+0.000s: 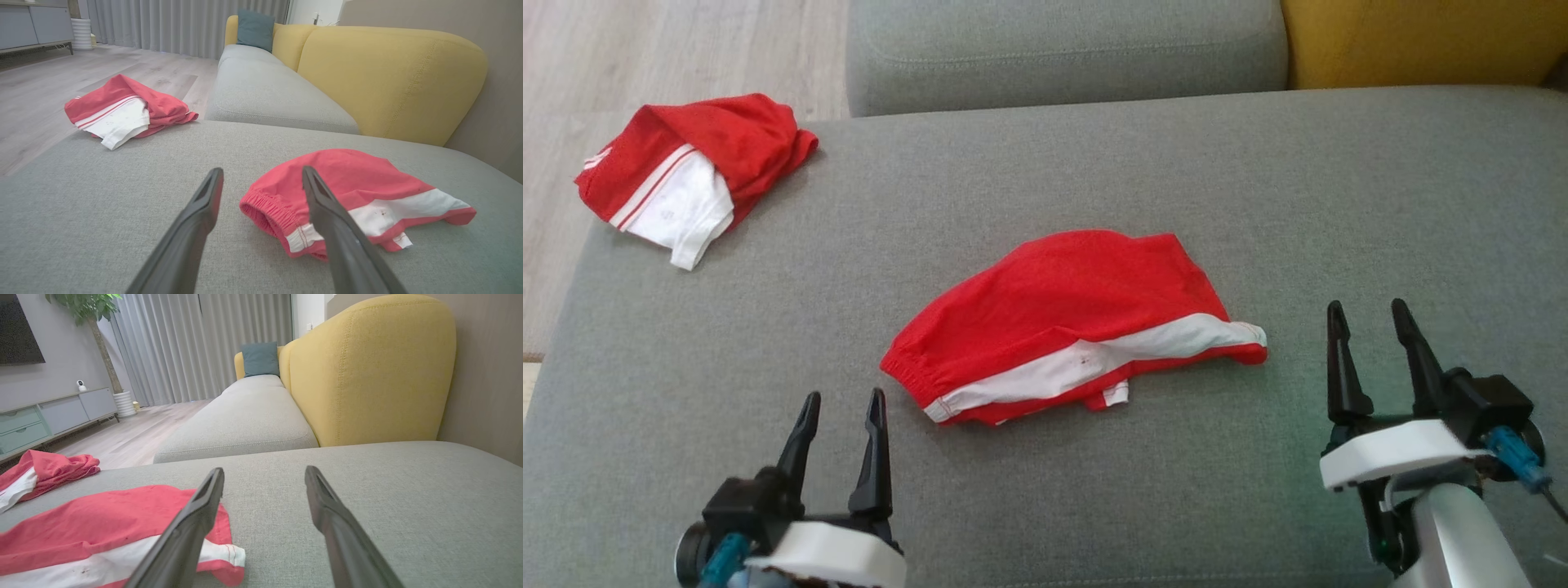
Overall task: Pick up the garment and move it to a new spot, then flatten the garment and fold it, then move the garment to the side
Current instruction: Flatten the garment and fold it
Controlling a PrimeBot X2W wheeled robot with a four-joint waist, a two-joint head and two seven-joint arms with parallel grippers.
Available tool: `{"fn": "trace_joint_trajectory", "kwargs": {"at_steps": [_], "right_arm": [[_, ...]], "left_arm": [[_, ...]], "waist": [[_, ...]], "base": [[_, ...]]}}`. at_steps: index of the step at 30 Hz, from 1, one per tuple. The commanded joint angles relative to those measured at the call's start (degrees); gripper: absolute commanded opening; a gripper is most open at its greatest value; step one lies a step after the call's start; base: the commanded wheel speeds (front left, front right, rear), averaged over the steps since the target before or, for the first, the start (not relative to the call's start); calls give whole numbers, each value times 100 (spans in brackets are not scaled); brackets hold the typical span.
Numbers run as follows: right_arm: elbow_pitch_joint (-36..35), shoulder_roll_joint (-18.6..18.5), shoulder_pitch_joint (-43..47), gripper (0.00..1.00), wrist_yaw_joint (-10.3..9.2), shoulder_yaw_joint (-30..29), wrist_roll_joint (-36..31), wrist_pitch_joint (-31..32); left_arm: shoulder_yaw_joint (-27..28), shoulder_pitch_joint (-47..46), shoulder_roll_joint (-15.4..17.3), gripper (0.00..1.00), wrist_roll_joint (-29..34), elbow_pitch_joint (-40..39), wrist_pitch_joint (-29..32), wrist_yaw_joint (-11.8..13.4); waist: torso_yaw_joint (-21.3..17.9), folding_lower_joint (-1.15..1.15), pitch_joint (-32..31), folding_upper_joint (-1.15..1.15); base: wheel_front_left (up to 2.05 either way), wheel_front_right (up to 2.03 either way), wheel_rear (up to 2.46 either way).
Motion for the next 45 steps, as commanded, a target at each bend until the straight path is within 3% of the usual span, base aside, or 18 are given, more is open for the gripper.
{"fn": "trace_joint_trajectory", "kwargs": {"at_steps": [1,28,38,45], "right_arm": [[-159,-16,-102,100,42,173,61,-37],[159,-16,34,100,42,679,290,-33],[112,-16,-48,100,42,676,235,-34],[85,-16,-169,100,42,664,212,-35]], "left_arm": [[194,-108,-19,100,-9,-220,-70,49],[76,55,-19,100,46,-349,-70,161],[-201,-116,-19,100,-136,465,-70,-50],[-425,-591,-19,100,-740,1132,-70,-160]], "waist": [[6,0,-25,0],[41,0,-136,0],[-40,0,40,0],[-224,0,271,0]], "base": [[0,0,0],[0,0,0],[0,0,0],[0,0,0]]}}
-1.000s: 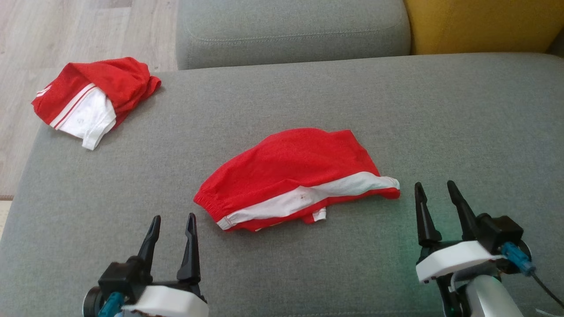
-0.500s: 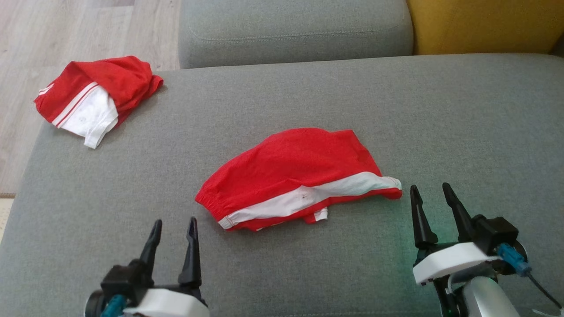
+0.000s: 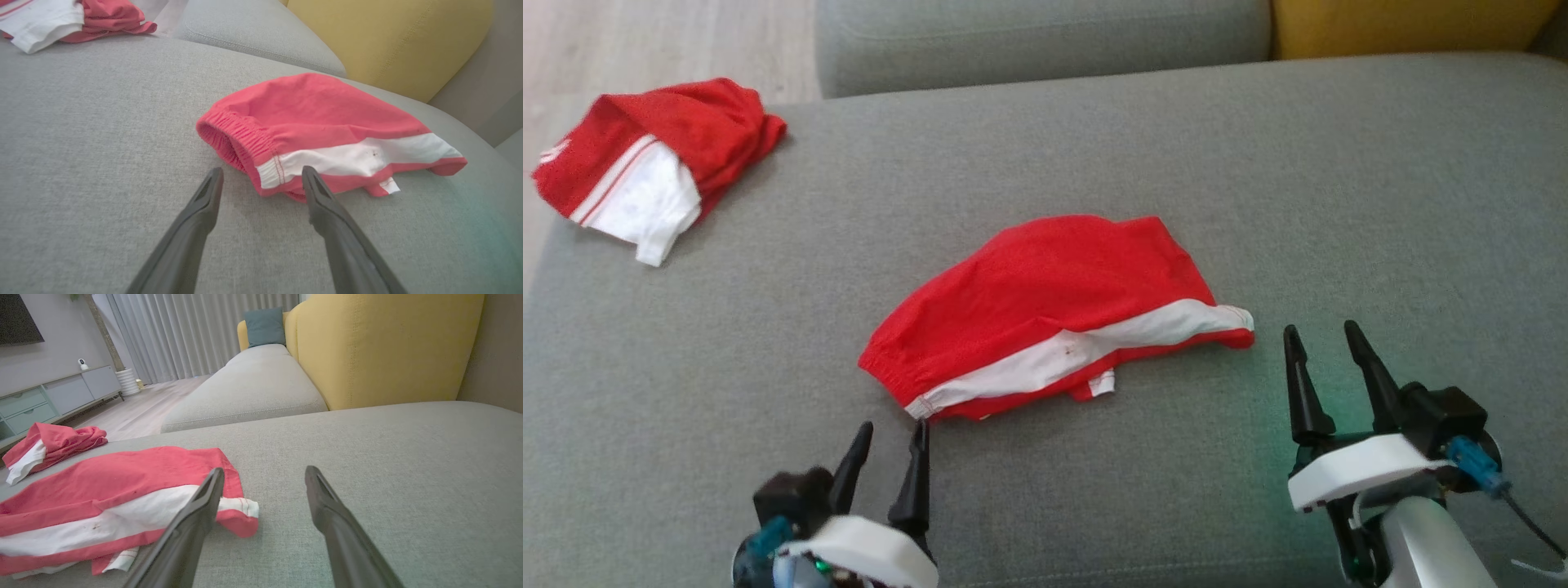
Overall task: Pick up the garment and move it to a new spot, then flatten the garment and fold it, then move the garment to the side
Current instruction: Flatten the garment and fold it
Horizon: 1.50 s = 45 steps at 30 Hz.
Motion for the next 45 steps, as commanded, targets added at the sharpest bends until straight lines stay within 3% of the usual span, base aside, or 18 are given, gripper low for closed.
{"fn": "trace_joint_trajectory", "kwargs": {"at_steps": [1,13,26,29,31,37,41,45], "right_arm": [[-184,-18,-252,100,42,95,-31,-35],[-224,-18,-343,100,42,-13,-36,-36],[-246,-18,-391,100,42,-52,-13,-37],[-254,-18,-394,100,42,-61,-16,-37],[-261,-18,-391,100,42,-75,-20,-37],[-290,-18,-375,100,42,-123,-40,-37],[-280,-18,-371,100,42,-127,-61,-37],[-85,-18,-418,100,42,-160,-239,17]], "left_arm": [[157,-324,-20,100,-159,-96,-71,-22],[82,-682,-20,100,-765,312,-71,-103],[-147,-967,-20,100,-1029,478,-71,-278],[-177,-992,-20,54,-1052,480,-71,-292],[-185,-1000,-20,35,-1051,462,-71,-301],[-141,-965,-20,19,-1023,386,-71,-326],[-5,-913,-20,0,-971,214,-71,-325],[315,-808,-20,0,-819,-27,-71,-296]], "waist": [[-85,0,94,0],[-281,0,307,0],[-338,0,407,0],[-339,0,416,0],[-332,0,421,0],[-294,0,432,0],[-258,0,436,0],[-180,0,444,0]], "base": [[0,0,0],[0,0,0],[0,0,0],[0,0,0],[0,0,0],[0,0,0],[0,0,0],[0,0,0]]}}
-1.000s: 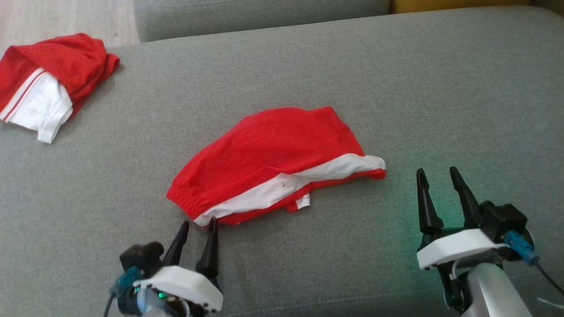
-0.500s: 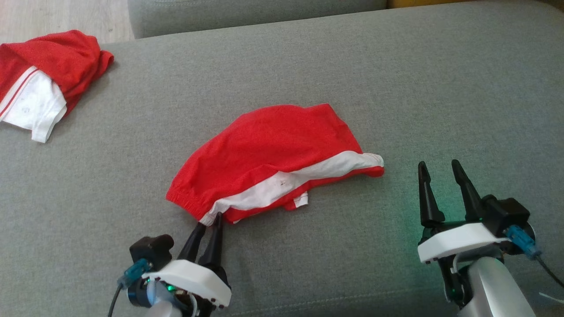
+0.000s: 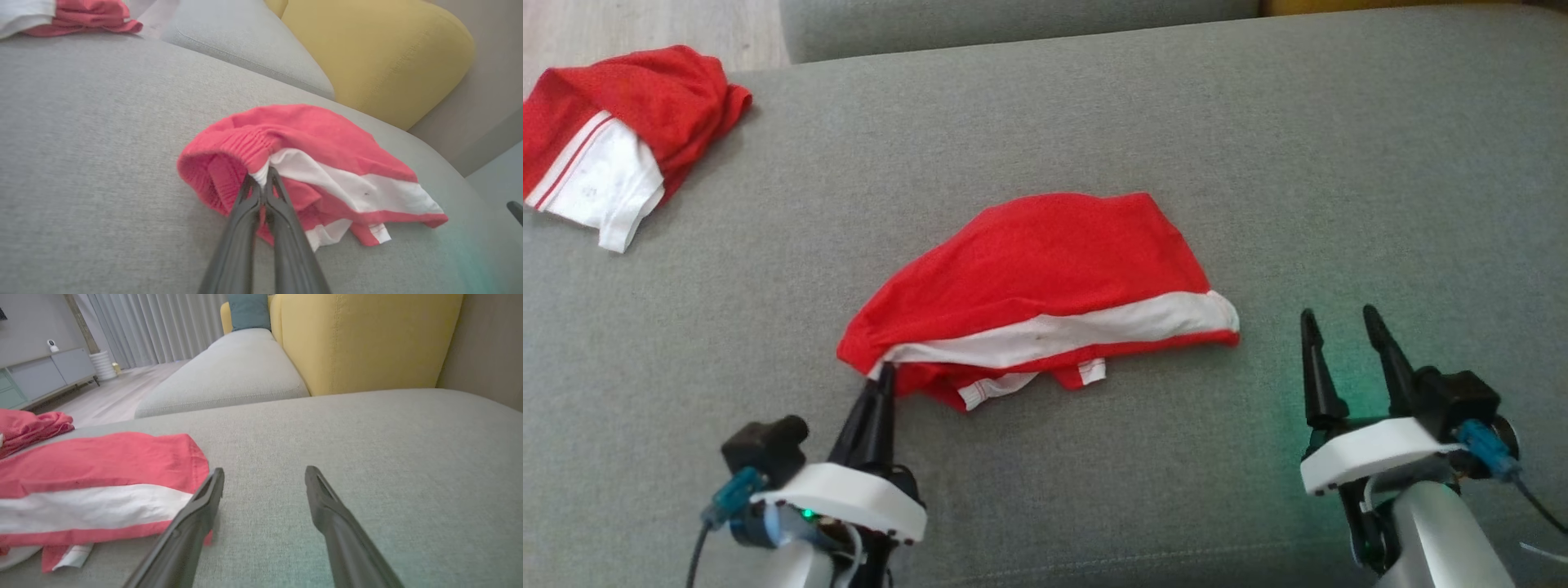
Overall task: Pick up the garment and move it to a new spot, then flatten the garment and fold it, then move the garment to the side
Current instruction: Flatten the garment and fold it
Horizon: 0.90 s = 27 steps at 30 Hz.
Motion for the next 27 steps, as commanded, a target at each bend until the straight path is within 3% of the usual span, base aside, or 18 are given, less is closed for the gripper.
{"fn": "trace_joint_trajectory", "kwargs": {"at_steps": [1,17,27], "right_arm": [[-122,-17,-234,100,42,144,-59,40],[817,-33,-965,100,42,1217,558,1250],[1714,-103,-1415,100,42,1586,1218,1379]], "left_arm": [[246,-76,-4,0,57,-190,-70,29],[394,-9,-4,0,188,-169,-70,-17],[326,15,-4,0,190,-149,-70,-17]], "waist": [[20,0,2,0],[203,0,63,0],[326,0,64,0]], "base": [[0,0,0],[0,0,0],[0,0,0]]}}
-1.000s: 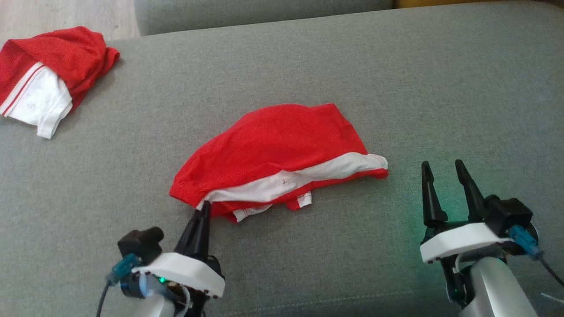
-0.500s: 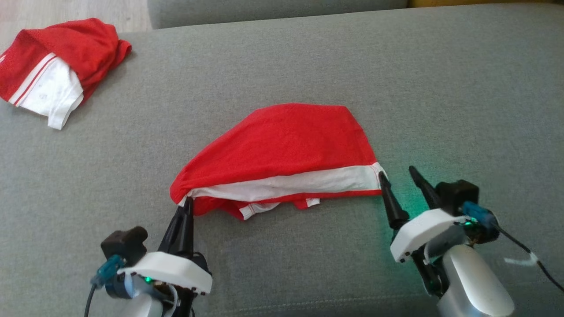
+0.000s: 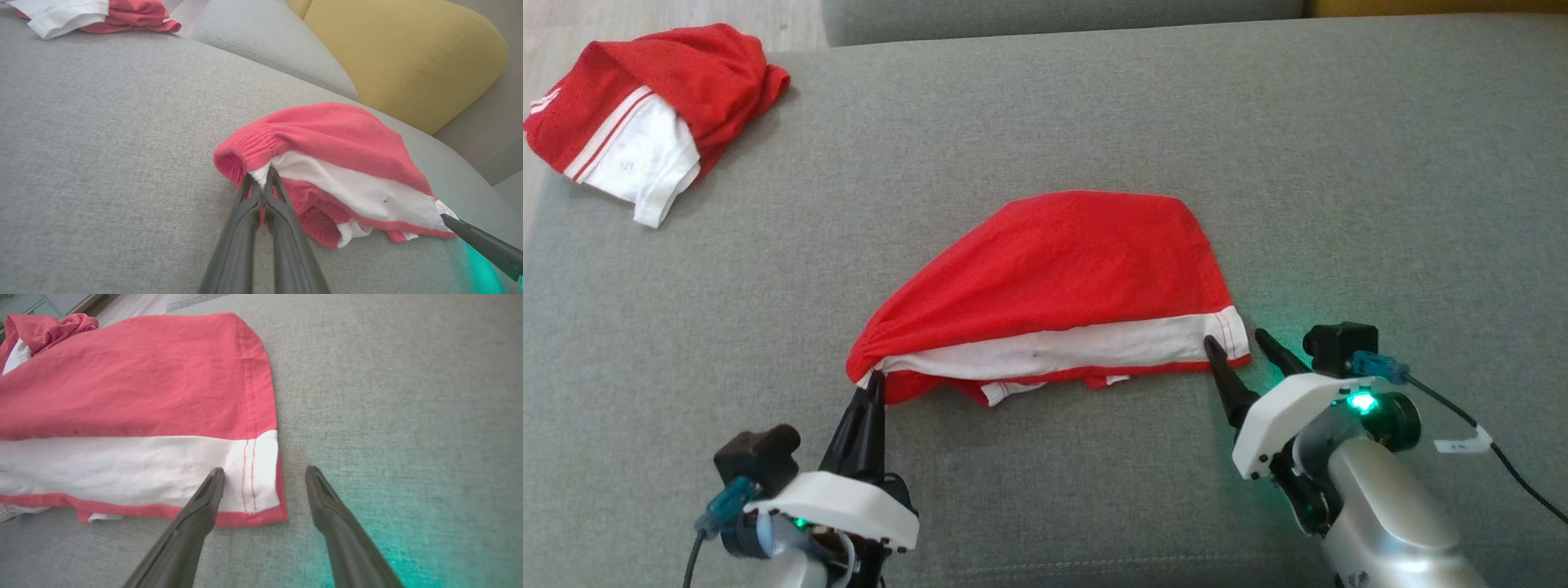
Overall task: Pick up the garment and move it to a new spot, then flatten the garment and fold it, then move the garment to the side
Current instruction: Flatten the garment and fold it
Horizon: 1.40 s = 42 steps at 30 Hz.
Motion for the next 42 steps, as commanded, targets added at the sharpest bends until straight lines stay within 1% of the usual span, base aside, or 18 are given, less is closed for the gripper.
{"fn": "trace_joint_trajectory", "kwargs": {"at_steps": [1,8,17,22,27,31,33,35,37,38,39,40,42], "right_arm": [[-6,11,-258,100,42,246,134,-49],[189,-41,-408,100,42,687,521,-176],[43,-192,-514,100,42,1347,689,-431],[-68,-182,-565,100,42,1399,545,-639],[-66,-145,-551,100,42,1430,533,-553],[125,-135,-606,100,42,1354,557,-437],[254,-126,-667,95,42,1305,579,-406],[393,-118,-738,93,42,1254,592,-406],[519,-104,-807,85,42,1220,605,-422],[571,-93,-836,78,42,1205,632,-434],[655,-74,-892,56,42,1195,682,-459],[693,-68,-918,44,42,1196,703,-472],[770,-58,-958,29,42,1222,754,-459]], "left_arm": [[133,-95,-2,0,58,-148,-70,-7],[105,-67,-2,0,52,-138,-70,1],[117,-19,-2,0,35,-144,-70,14],[118,-11,-2,0,36,-158,-70,17],[122,-25,-2,0,43,-147,-70,10],[124,-54,-2,0,51,-142,-70,7],[122,-65,-2,0,59,-142,-70,6],[122,-76,-2,0,65,-136,-70,2],[124,-85,-2,0,70,-126,-70,-4],[126,-88,-2,0,72,-122,-70,-7],[129,-92,-2,0,77,-117,-70,-12],[131,-93,-2,0,79,-116,-70,-14],[138,-94,-2,0,85,-115,-70,-15]], "waist": [[32,0,-2,0],[88,0,-23,0],[64,0,-49,0],[43,0,-37,0],[37,0,-13,0],[46,0,13,0],[60,0,24,0],[81,0,29,0],[106,0,32,0],[121,0,32,0],[148,0,34,0],[160,0,33,0],[179,0,33,0]], "base": [[0,0,0],[0,0,0],[0,0,0],[0,0,0],[0,0,0],[0,0,0],[0,0,0],[0,0,0],[0,0,0],[0,0,0],[0,0,0],[0,0,0],[0,0,0]]}}
